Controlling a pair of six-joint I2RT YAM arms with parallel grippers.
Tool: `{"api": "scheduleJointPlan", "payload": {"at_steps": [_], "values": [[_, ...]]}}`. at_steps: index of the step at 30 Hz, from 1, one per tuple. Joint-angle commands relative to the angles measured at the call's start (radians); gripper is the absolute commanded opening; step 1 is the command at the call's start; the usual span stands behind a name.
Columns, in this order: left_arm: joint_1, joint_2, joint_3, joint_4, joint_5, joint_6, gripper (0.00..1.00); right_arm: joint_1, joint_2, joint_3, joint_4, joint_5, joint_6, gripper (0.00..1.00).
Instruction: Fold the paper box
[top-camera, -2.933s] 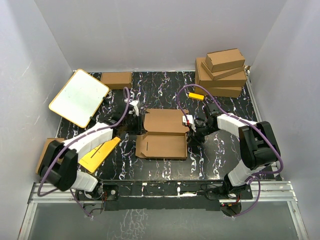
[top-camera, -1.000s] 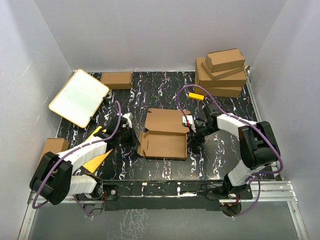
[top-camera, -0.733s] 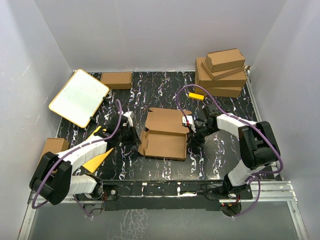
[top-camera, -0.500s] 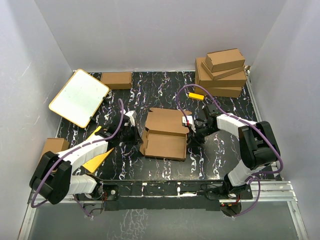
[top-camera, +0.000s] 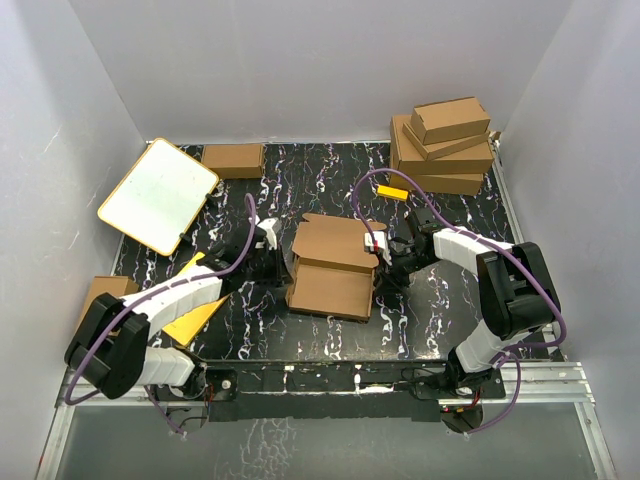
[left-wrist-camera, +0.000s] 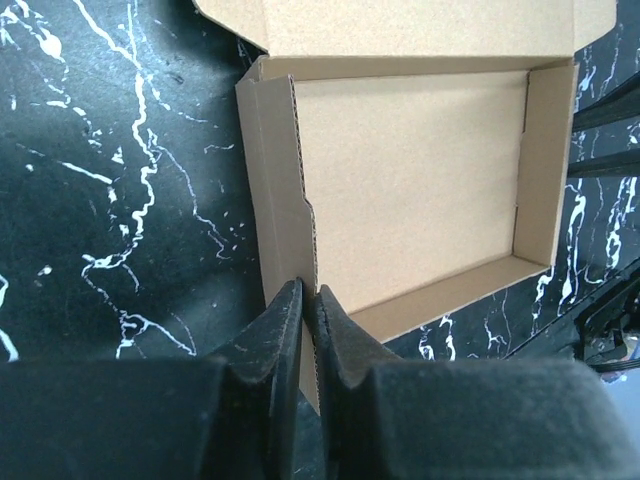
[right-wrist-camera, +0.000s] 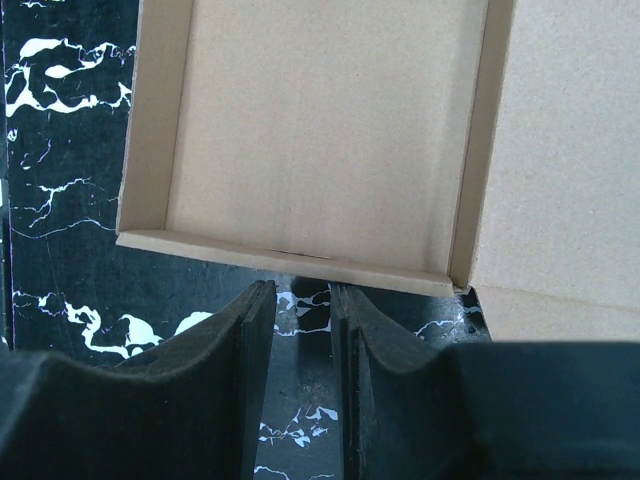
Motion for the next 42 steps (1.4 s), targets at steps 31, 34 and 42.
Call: {"api": "scheduleJointPlan", "payload": {"at_steps": [31,34,42], "values": [[0.06,0.026,-0.063,0.121,0.076,-0.105,0.2,0.016,-0.001,0.024,0.024,-0.089,-0.02,0.34],[0.06,0.034,-0.05,0.11,0.078,-0.098,0.12,0.016,0.0,0.025,0.024,-0.089,-0.02,0.34],[0.059,0.019,0.023,-0.012,0.008,-0.032,0.05,0.015,0.002,0.024,0.023,-0.09,-0.022,0.34]]}}
